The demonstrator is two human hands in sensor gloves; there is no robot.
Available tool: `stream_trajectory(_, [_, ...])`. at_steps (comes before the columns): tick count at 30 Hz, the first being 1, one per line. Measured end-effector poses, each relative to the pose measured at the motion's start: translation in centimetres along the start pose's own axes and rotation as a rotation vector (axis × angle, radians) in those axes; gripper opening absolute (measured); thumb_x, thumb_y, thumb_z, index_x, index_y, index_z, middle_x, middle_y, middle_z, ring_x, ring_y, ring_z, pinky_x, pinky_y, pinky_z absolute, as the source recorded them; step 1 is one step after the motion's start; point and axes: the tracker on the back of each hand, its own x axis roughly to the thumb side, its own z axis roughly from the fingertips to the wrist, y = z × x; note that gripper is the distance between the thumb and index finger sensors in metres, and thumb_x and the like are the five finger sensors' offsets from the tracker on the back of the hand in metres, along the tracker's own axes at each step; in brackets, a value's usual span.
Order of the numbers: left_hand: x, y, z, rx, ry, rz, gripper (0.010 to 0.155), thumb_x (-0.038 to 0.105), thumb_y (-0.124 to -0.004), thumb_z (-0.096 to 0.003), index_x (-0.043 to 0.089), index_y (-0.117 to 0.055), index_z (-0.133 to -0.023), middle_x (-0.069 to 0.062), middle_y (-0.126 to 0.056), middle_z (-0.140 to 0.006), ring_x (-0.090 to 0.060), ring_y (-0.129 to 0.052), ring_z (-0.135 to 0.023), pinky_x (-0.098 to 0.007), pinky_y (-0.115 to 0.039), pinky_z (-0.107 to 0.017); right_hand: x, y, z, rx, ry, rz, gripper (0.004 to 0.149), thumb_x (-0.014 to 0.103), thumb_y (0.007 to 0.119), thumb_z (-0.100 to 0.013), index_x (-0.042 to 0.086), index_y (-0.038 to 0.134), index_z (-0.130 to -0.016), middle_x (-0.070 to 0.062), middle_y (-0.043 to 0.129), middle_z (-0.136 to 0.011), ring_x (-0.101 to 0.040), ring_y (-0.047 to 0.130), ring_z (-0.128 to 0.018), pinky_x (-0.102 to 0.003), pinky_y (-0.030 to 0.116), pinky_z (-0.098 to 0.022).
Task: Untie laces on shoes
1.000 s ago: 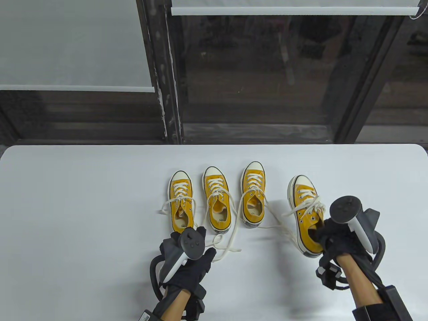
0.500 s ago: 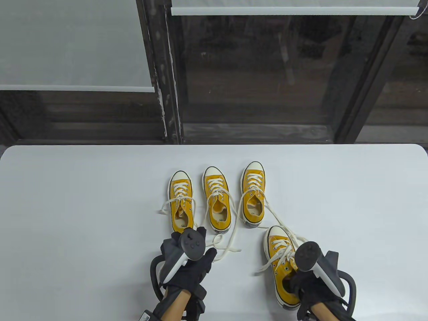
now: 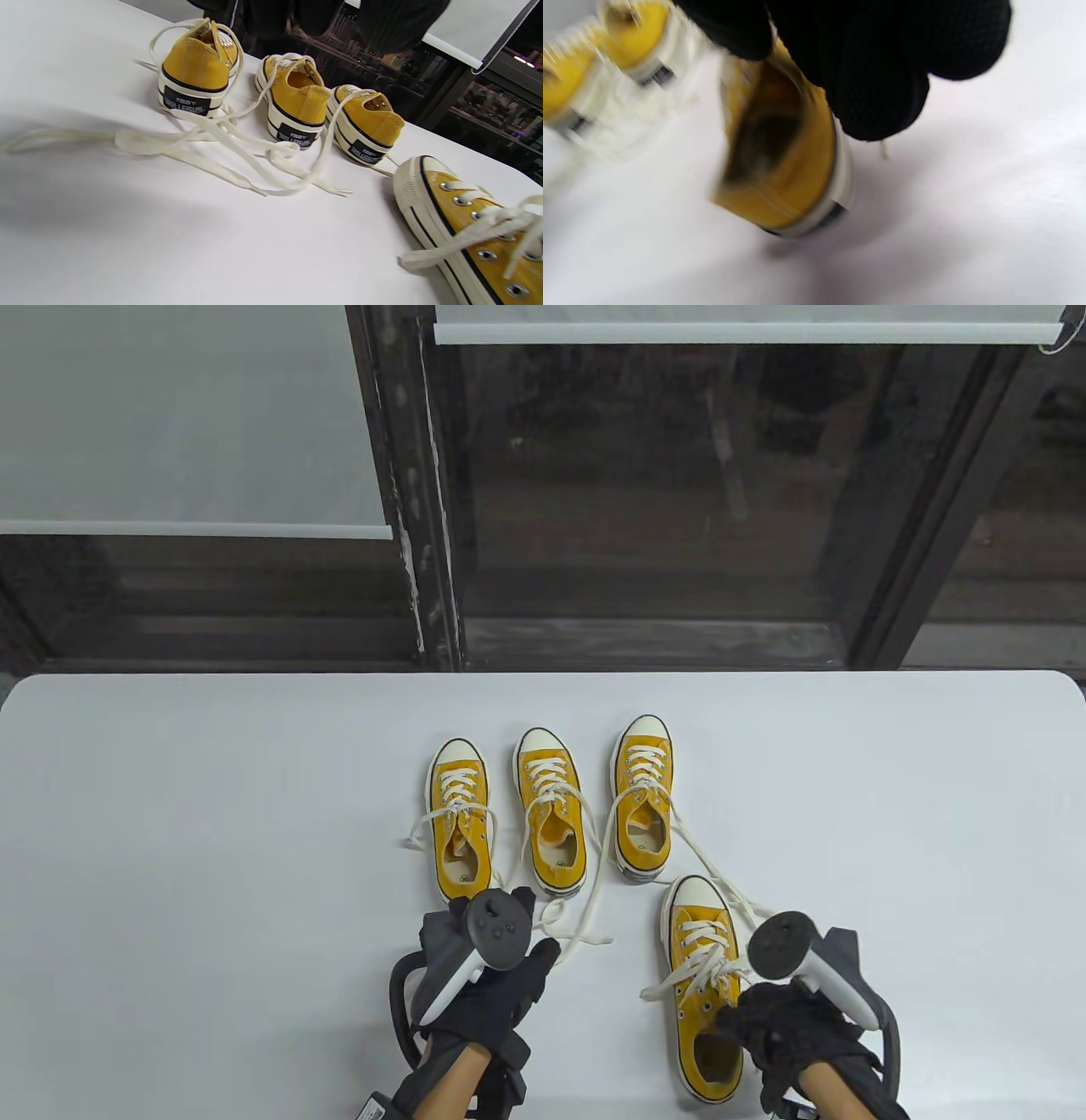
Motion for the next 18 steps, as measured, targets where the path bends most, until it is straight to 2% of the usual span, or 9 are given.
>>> stream_trajectory(2, [0.5,-0.3,0.0,-0.028,-0.034,0.008,0.067,0.055,-0.068,-0.0595,0.031,-0.047,-0.118,-0.001,-0.05,-0.126,-0.037,-0.037,-0.119,-0.073,-0.026,-0.08,-0.2,-1.6,0.2,-0.094,-0.02,-0.057,0.045,0.036,0.065,-0.068,0.008,0.071,-0.103,-0.015,0.087,-0.083,-0.022,0.101,-0.053,-0.041,0.081,-0.044])
stream_trajectory(3, [0.9,-0.4,0.0,-0.053,-0.056,0.012,0.065,0.054,-0.068,-0.0598,0.03,-0.049,-0.117,0.0,-0.054,-0.125,-0.036,-0.041,-0.119,-0.073,-0.027,-0.08,-0.4,-2.4,0.0,-0.161,-0.029,-0.068,0.045,0.034,0.065,-0.067,0.011,0.068,-0.106,-0.014,0.084,-0.087,-0.023,0.1,-0.058,-0.042,0.08,-0.047])
stream_trajectory(4, [1.3,-0.5,-0.1,-0.074,-0.074,0.021,0.064,0.053,-0.068,-0.0603,0.03,-0.05,-0.117,0.0,-0.055,-0.124,-0.035,-0.043,-0.118,-0.073,-0.028,-0.08,-0.4,-2.8,-0.3,-0.182,-0.026,-0.094,0.045,0.032,0.065,-0.067,0.015,0.065,-0.108,-0.016,0.079,-0.094,-0.027,0.096,-0.068,-0.045,0.077,-0.053])
stream_trajectory(6, [2.2,-0.8,-0.3,-0.125,-0.11,0.047,0.059,0.052,-0.068,-0.0608,0.03,-0.055,-0.115,0.0,-0.062,-0.12,-0.034,-0.05,-0.116,-0.072,-0.031,-0.08,-0.2,-3.2,-1.4,-0.129,-0.046,-0.13,0.044,0.028,0.064,-0.067,0.019,0.064,-0.109,-0.019,0.066,-0.104,-0.033,0.084,-0.083,-0.05,0.07,-0.061])
stream_trajectory(8, [3.7,-1.2,-0.7,-0.212,-0.142,0.099,0.058,0.05,-0.068,-0.0616,0.029,-0.056,-0.114,-0.001,-0.064,-0.119,-0.033,-0.052,-0.115,-0.072,-0.031,-0.08,0.0,-3.0,-2.6,-0.07,-0.073,-0.178,0.043,0.025,0.063,-0.066,0.019,0.066,-0.108,-0.022,0.056,-0.11,-0.039,0.075,-0.091,-0.054,0.064,-0.066])
stream_trajectory(12, [6.4,-2.2,-1.9,-0.293,-0.188,0.217,0.057,0.046,-0.071,-0.0618,0.027,-0.057,-0.114,-0.003,-0.069,-0.115,-0.033,-0.06,-0.111,-0.072,-0.034,-0.08,0.1,-2.4,-3.5,-0.044,-0.101,-0.161,0.042,0.022,0.063,-0.065,0.021,0.068,-0.106,-0.021,0.052,-0.112,-0.04,0.07,-0.095,-0.055,0.061,-0.068])
stream_trajectory(18, [12.0,-5.2,-4.9,-0.401,-0.152,0.092,0.075,0.05,-0.077,-0.0578,0.026,-0.042,-0.12,-0.004,-0.059,-0.121,-0.034,-0.054,-0.114,-0.072,-0.032,-0.08,-0.2,-1.7,-4.1,-0.005,-0.141,-0.207,0.042,0.019,0.063,-0.064,0.026,0.069,-0.105,-0.02,0.051,-0.113,-0.04,0.068,-0.097,-0.056,0.059,-0.069])
